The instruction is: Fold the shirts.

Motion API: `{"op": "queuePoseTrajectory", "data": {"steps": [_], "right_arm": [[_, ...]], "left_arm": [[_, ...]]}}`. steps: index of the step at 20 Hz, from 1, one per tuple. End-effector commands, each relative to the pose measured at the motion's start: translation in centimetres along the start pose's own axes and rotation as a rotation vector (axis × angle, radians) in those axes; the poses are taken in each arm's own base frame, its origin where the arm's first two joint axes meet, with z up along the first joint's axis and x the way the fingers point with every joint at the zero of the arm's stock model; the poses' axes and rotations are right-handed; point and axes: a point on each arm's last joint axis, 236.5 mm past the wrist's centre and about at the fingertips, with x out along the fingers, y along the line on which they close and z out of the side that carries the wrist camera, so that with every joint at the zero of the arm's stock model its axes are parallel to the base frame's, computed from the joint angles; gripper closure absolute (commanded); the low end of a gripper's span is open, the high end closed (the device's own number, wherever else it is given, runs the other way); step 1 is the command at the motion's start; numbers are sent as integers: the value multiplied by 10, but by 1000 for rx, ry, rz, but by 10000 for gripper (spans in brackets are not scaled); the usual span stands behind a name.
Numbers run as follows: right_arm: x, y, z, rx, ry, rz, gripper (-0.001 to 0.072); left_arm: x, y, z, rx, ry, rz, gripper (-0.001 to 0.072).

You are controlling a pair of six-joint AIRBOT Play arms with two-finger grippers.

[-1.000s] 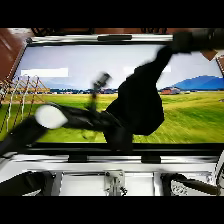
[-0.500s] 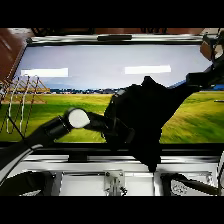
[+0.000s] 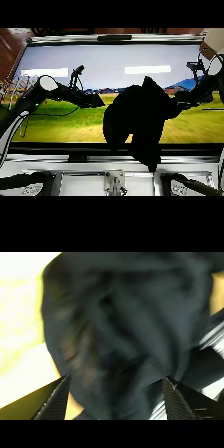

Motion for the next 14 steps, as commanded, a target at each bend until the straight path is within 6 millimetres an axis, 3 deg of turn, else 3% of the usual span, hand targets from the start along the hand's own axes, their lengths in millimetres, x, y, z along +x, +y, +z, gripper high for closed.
{"op": "queuePoseTrajectory", "data": {"steps": [1,4,8,14], "right_arm": [[3,19,3,5,-16,80,658],[3,24,4,4,-17,102,658],[3,24,4,4,-21,101,658],[3,26,4,3,-17,110,658]], "left_arm": [[30,41,-34,-120,189,13,28],[59,51,-45,-176,236,16,29],[93,31,-46,-150,216,2,29],[119,21,-61,-150,249,4,29]]}}
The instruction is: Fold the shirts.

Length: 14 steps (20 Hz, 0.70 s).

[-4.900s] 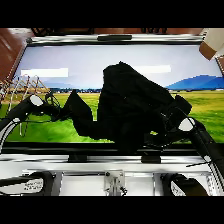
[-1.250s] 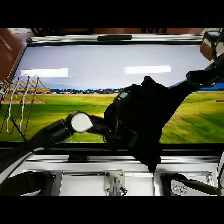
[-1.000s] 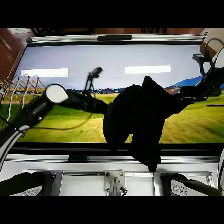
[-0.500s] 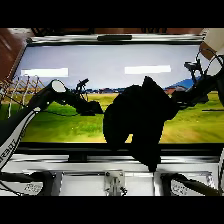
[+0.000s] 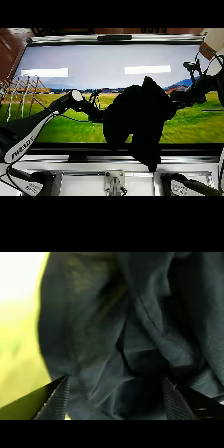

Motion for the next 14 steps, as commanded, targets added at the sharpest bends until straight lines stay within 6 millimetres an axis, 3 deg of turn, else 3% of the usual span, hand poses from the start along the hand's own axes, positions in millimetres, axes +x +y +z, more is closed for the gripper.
{"op": "queuePoseTrajectory", "data": {"steps": [1,7,9,11,14], "right_arm": [[0,1,0,1,0,6,658],[0,7,0,0,-2,31,658],[0,7,0,0,-2,31,658],[0,7,0,0,-2,31,658],[0,7,0,0,-2,31,658]], "left_arm": [[16,-6,0,-28,-1,-19,28],[24,-34,28,-98,-121,-118,64],[24,-42,39,-124,-171,-147,192],[24,-47,47,-151,-207,-165,268],[26,-48,49,-150,-218,-164,549]]}}
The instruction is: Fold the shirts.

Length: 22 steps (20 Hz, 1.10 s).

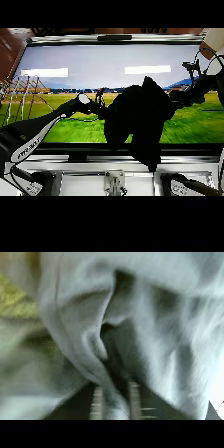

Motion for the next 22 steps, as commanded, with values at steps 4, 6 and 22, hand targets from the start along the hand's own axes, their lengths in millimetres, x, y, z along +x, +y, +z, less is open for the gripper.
{"op": "queuePoseTrajectory", "data": {"steps": [4,6,22], "right_arm": [[0,0,0,-6,-1,1,658],[-3,0,6,-34,-30,-1,657],[-521,149,96,-157,-1857,818,657]], "left_arm": [[-10,-11,12,57,-41,-31,664],[-40,-22,30,131,-105,-45,665],[-707,-289,-152,833,-1977,32,663]]}}
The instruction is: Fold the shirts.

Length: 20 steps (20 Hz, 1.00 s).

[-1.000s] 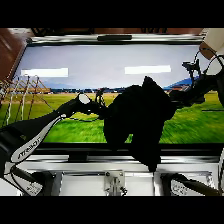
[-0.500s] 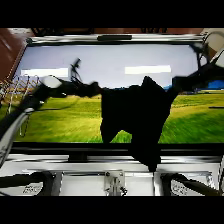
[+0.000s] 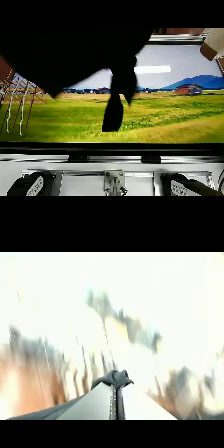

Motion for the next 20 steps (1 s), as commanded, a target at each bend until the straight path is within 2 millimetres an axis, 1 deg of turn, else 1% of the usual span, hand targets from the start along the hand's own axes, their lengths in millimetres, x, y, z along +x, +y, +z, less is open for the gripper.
{"op": "queuePoseTrajectory", "data": {"steps": [1,2,3,4,5,6,7,8,9,10,11,12,13,14,16,18,19,20], "right_arm": [[-10,38,30,-12,-61,82,658],[-9,37,11,-33,12,80,658],[-9,27,-13,-56,106,52,658],[-11,10,-40,-78,203,-1,657],[-17,-17,-71,-105,318,-84,657],[-28,-48,-102,-127,436,-182,657],[-46,-85,-137,-136,575,-300,658],[-68,-115,-169,-138,713,-401,658],[-97,-143,-203,-144,872,-490,658],[-124,-161,-231,-143,1016,-549,658],[-153,-175,-258,-123,1159,-595,658],[-177,-182,-281,-91,1274,-624,658],[-194,-186,-299,-61,1353,-638,658],[-206,-188,-312,-34,1409,-645,658],[-218,-191,-327,-10,1452,-653,658],[-227,-196,-331,-17,1478,-676,658],[-231,-201,-328,-31,1485,-703,658],[-235,-206,-325,-47,1489,-731,658]], "left_arm": [[-76,-64,80,144,-213,-24,663],[-80,-76,59,148,-122,-63,663],[-80,-84,31,129,0,-99,664],[-81,-86,-8,80,156,-128,664],[-86,-84,-47,29,314,-143,664],[-96,-80,-91,-15,487,-159,664],[-108,-74,-130,-58,637,-173,664],[-123,-70,-167,-147,776,-186,664],[-135,-71,-196,-238,875,-215,664],[-145,-73,-223,-335,948,-253,665],[-152,-75,-246,-417,1004,-279,665],[-159,-74,-273,-482,1054,-286,665],[-164,-76,-298,-538,1093,-291,665],[-171,-81,-323,-578,1130,-306,665],[-180,-95,-367,-609,1181,-334,665],[-178,-110,-404,-600,1211,-329,666],[-176,-120,-423,-586,1232,-330,666],[-178,-131,-446,-584,1268,-328,666]]}}
